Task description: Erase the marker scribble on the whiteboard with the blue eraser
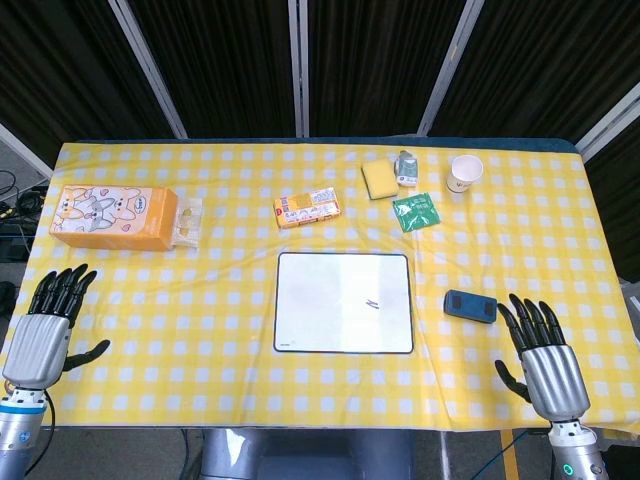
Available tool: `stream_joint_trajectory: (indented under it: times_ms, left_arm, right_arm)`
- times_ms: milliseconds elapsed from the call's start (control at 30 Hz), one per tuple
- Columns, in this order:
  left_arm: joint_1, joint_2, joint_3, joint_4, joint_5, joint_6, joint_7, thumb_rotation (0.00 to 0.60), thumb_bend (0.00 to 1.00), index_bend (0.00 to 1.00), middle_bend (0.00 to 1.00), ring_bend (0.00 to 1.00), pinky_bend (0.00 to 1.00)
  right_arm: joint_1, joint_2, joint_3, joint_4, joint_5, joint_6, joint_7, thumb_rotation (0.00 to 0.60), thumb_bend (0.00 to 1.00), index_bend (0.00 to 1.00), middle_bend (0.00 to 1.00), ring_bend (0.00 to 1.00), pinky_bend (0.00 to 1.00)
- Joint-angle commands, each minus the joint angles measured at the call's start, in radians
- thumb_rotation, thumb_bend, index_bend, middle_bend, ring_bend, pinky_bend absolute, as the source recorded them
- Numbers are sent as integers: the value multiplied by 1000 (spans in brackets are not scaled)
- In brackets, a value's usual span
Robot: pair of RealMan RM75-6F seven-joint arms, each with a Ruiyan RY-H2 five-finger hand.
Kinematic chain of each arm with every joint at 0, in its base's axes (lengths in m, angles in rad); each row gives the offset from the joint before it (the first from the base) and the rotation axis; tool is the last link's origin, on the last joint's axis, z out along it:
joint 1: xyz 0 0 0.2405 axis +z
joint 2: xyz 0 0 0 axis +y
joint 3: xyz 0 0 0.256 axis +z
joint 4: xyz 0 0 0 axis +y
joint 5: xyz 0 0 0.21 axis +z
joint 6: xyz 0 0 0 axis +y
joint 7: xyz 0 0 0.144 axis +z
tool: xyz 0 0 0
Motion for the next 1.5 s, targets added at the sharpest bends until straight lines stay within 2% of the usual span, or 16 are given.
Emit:
stream_joint_trajectory:
  times_ms: [33,467,667,867,1000,1067,1300,1500]
  left_arm:
    - [0,0,0,-1,1,1,2,600,10,0,0,0,0]
    - [-4,2,-6,-3,-10,-5,-3,600,10,0,0,0,0]
    - [-8,11,-13,-5,-20,-11,-23,600,9,0,0,0,0]
    - [-11,19,-14,-11,-15,-10,-35,600,9,0,0,0,0]
    - [-13,14,-17,-1,-21,-14,-29,600,9,0,0,0,0]
    - [-19,13,-17,5,-33,-32,-34,600,9,0,0,0,0]
    - [-35,7,-21,18,-67,-76,-38,600,9,0,0,0,0]
    - [-44,0,-26,28,-89,-97,-35,600,9,0,0,0,0]
  right_arm:
    - [0,0,0,0,1,-1,-1,600,196,0,0,0,0]
    - [14,6,5,-24,18,-32,5,600,196,0,0,0,0]
    - [70,14,42,-96,80,-128,3,600,197,5,0,0,0]
    - [160,9,108,-174,225,-287,-119,600,197,133,26,0,0]
    - [234,-13,162,-210,406,-415,-210,600,197,179,54,0,0]
    - [291,-44,196,-184,529,-492,-261,600,197,186,63,0,0]
    - [414,-91,239,-142,821,-578,-394,600,197,188,56,0,0]
    - [469,-117,236,-93,927,-596,-424,600,198,199,57,0,0]
